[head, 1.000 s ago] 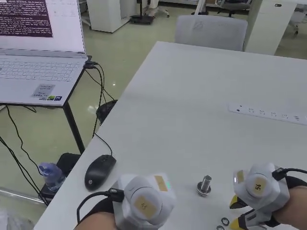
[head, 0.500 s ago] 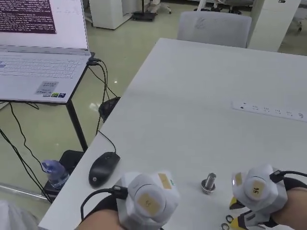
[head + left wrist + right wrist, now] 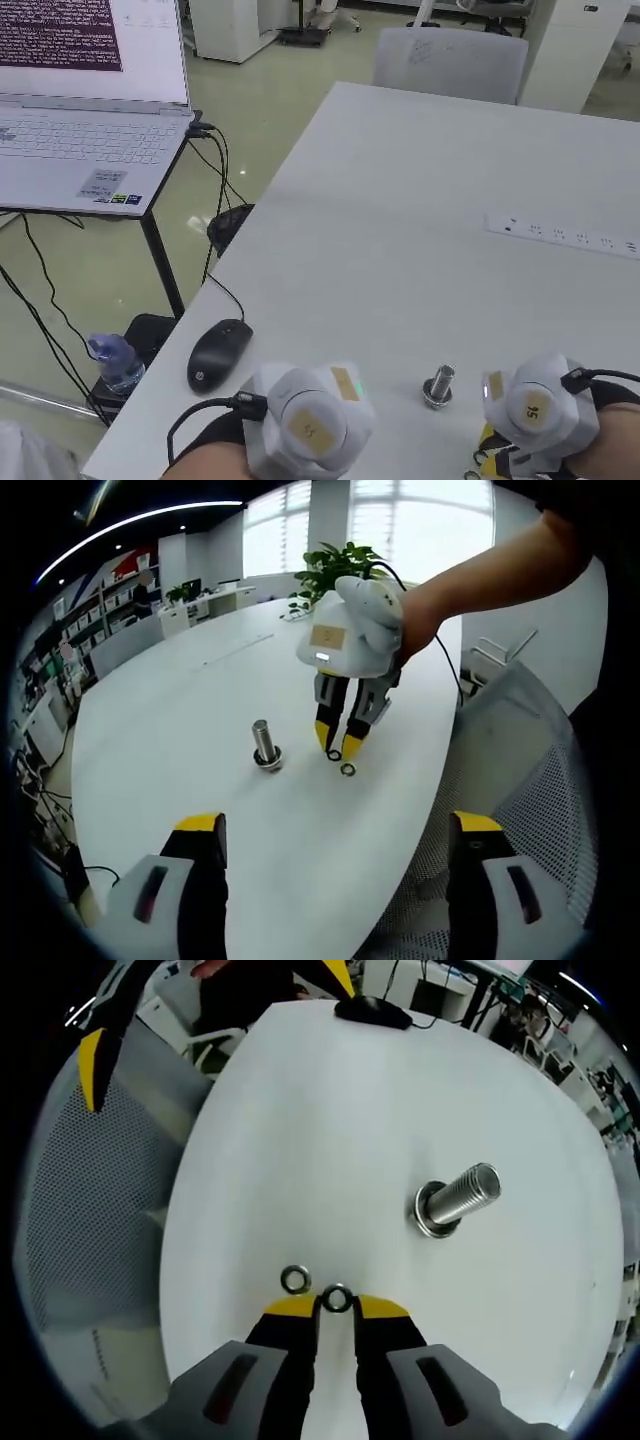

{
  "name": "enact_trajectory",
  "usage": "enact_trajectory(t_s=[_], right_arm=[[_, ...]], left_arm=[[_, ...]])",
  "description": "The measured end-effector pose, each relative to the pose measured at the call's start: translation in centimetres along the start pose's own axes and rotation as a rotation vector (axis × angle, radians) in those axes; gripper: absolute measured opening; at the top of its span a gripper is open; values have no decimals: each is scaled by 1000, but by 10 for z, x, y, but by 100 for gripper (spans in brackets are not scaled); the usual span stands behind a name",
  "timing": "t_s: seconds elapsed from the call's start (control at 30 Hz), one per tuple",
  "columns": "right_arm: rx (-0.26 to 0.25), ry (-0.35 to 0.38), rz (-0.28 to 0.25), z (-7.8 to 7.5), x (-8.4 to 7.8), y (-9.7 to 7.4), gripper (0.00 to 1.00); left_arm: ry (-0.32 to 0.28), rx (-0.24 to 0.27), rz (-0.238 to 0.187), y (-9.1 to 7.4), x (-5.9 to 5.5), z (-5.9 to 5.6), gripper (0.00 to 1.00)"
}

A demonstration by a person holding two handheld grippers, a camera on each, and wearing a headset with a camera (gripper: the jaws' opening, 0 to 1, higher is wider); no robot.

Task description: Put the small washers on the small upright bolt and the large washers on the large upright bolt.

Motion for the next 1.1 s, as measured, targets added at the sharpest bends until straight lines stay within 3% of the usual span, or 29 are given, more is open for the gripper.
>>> enact_trajectory(t_s=[0.3,0.63,0.93,1.1], right_arm=[[-5,10,44,0,5,1,14],[-24,105,-6,4,-3,-6,14],[-56,188,-43,6,-25,-38,13],[-74,241,-52,6,-48,-51,13]], left_arm=[[2,1,5,-1,-1,0,90],[5,16,3,-3,0,0,88],[10,30,16,-3,-1,4,88],[-2,39,3,-2,1,3,88]])
Point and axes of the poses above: the centre of the closed fingertips' face, and the gripper's own axes: y roughly forward along the fingers, z roughly to its left, x roughly out of its top, the point moved 10 cm from there along -y, roughly backward along the fingers, and after that the axes turned 7 degrees about x, right-handed, at the moved point
